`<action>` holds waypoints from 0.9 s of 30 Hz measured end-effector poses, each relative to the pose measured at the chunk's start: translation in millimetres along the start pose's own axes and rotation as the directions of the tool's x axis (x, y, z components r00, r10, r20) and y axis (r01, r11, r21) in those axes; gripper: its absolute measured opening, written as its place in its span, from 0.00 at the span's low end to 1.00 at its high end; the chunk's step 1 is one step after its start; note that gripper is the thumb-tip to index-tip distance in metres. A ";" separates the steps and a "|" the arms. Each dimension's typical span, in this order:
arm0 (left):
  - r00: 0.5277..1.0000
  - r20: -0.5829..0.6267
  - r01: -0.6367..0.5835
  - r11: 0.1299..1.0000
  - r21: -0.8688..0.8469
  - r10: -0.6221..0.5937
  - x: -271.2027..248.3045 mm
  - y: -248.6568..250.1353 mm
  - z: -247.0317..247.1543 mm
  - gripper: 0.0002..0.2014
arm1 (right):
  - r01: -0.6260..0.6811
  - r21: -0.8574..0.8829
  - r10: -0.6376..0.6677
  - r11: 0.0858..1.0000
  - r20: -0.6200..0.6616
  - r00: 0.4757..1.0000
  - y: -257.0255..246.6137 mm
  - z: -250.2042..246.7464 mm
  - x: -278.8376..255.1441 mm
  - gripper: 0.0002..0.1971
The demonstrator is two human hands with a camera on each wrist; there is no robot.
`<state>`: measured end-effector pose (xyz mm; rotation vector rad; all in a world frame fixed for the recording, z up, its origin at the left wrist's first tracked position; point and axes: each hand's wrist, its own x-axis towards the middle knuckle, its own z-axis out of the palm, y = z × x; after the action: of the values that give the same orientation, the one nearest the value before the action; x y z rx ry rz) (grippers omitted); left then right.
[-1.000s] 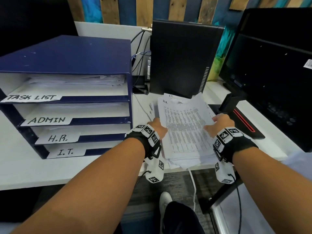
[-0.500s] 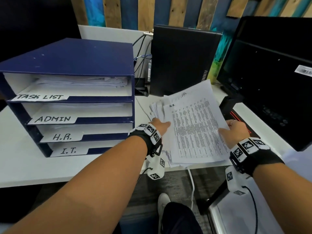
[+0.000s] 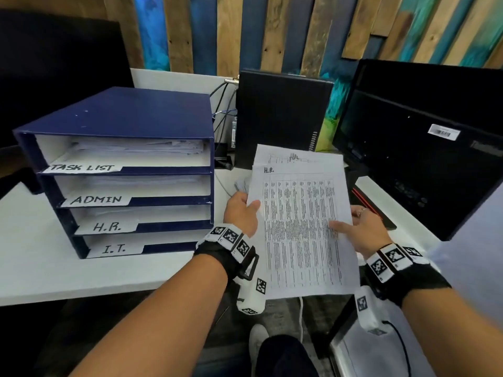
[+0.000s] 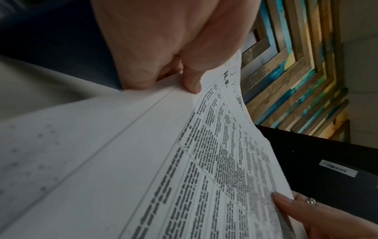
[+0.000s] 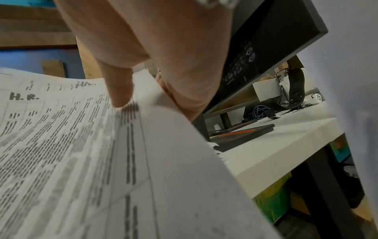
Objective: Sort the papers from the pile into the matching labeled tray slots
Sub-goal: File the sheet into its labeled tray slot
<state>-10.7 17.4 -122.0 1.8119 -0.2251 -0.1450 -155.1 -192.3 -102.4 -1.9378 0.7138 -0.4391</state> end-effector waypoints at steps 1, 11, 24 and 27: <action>1.000 -0.019 -0.012 1.000 -0.023 0.011 -4.7 -0.5 -1.4 0.05 | 0.030 0.004 -0.030 1.000 -0.006 1.000 -3.6 1.2 -4.5 0.13; 0.978 -0.173 -0.117 0.993 -0.002 0.115 -59.1 -9.3 -29.5 0.19 | 0.060 0.241 -0.073 0.969 0.048 0.996 3.9 23.2 -53.6 0.20; 0.954 -0.291 -0.085 0.996 -0.028 0.073 -108.2 -58.6 -103.1 0.12 | 0.107 0.292 -0.155 0.950 0.145 0.977 -2.2 91.1 -118.2 0.13; 0.934 -0.358 -0.048 0.996 -0.070 0.020 -113.4 -73.1 -123.4 0.08 | 0.124 0.262 -0.183 0.957 0.215 0.959 -8.0 115.5 -127.0 0.08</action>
<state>-88.7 177.4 -164.2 1.7208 0.0081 0.1987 -182.5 -28.6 -147.0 -1.7771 0.3355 -0.3640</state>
